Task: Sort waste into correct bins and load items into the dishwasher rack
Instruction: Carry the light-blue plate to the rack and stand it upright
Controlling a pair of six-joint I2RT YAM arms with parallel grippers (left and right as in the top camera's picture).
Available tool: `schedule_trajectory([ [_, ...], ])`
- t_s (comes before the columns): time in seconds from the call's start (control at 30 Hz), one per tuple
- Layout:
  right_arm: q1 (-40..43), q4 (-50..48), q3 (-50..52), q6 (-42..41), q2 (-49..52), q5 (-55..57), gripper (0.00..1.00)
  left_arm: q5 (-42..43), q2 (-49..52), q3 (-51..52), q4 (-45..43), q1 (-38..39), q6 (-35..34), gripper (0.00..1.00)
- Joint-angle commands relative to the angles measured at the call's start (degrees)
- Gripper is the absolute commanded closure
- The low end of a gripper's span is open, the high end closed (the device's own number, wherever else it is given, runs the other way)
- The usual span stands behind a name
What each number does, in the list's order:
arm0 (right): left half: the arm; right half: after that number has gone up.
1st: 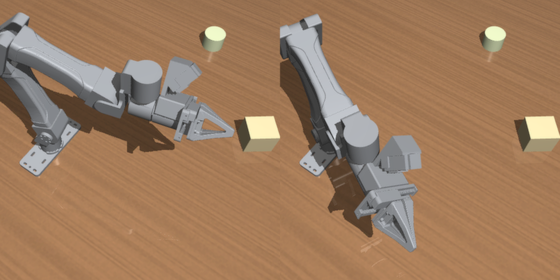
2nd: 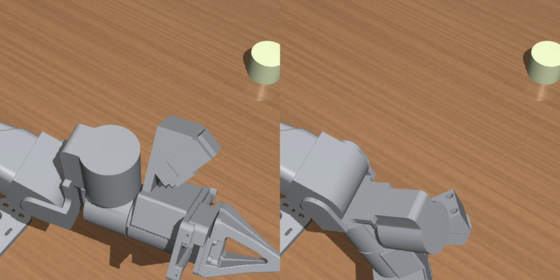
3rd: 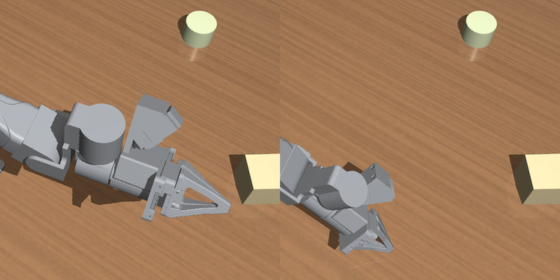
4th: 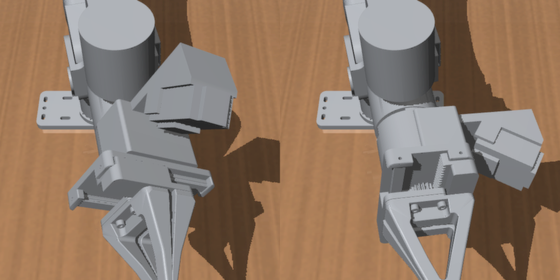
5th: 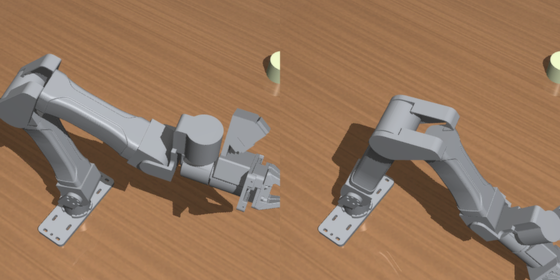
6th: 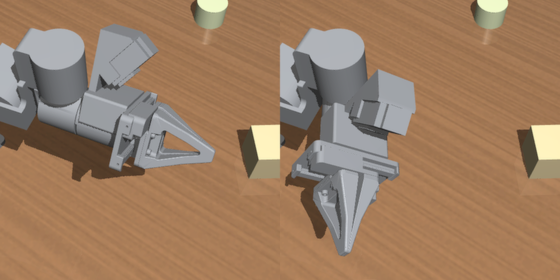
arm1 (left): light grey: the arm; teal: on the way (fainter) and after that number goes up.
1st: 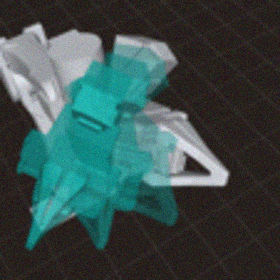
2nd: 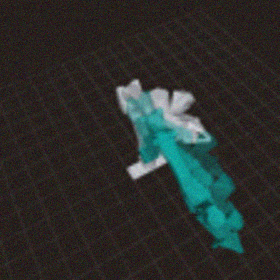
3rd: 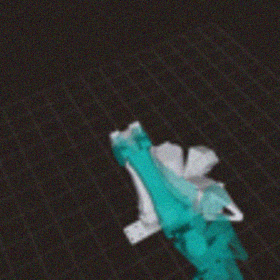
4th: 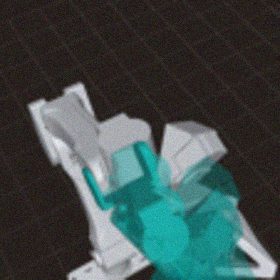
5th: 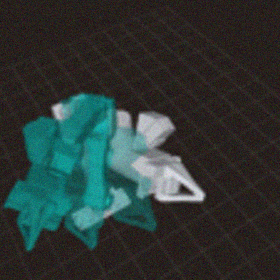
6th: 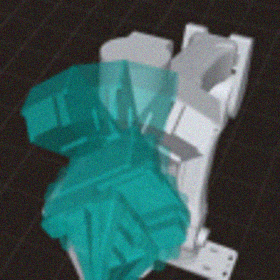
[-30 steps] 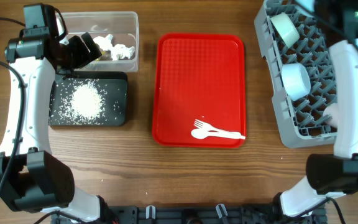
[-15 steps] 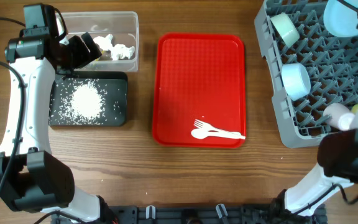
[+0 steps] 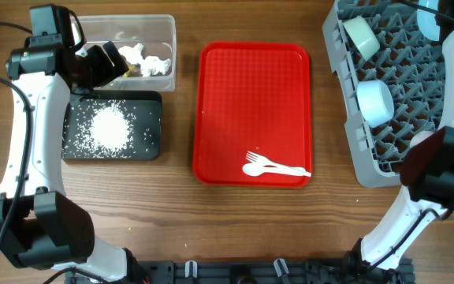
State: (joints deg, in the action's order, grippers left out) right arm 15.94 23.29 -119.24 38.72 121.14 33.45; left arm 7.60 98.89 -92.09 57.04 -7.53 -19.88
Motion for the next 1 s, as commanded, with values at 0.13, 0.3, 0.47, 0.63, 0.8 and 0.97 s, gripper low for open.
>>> schedule_trajectory([
  [0.13, 2.8, -0.2, 0.1, 4.6, 5.4, -1.5, 0.96, 0.3, -0.1, -0.3, 0.0, -0.2, -0.5, 0.00],
  [0.3, 2.8, 3.0, 0.1, 1.3, 6.4, -6.3, 0.96, 0.3, -0.1, -0.3, 0.0, -0.2, -0.5, 0.00],
  [0.47, 2.8, 4.3, 0.1, -6.5, 6.4, -6.5, 0.02, 0.3, -0.1, -0.3, 0.0, -0.2, -0.5, 0.00],
  [0.63, 1.0, 11.7, 0.1, -20.8, 5.1, -9.9, 0.00, 0.3, -0.1, -0.3, 0.0, -0.2, -0.5, 0.00],
  [0.8, -2.8, 21.0, 0.1, -30.1, 1.1, -27.1, 0.00, 0.3, -0.1, -0.3, 0.0, -0.2, -0.5, 0.00],
  [0.97, -8.8, 30.3, 0.1, -33.4, -4.5, -44.5, 0.00, 0.3, -0.1, -0.3, 0.0, -0.2, -0.5, 0.00],
])
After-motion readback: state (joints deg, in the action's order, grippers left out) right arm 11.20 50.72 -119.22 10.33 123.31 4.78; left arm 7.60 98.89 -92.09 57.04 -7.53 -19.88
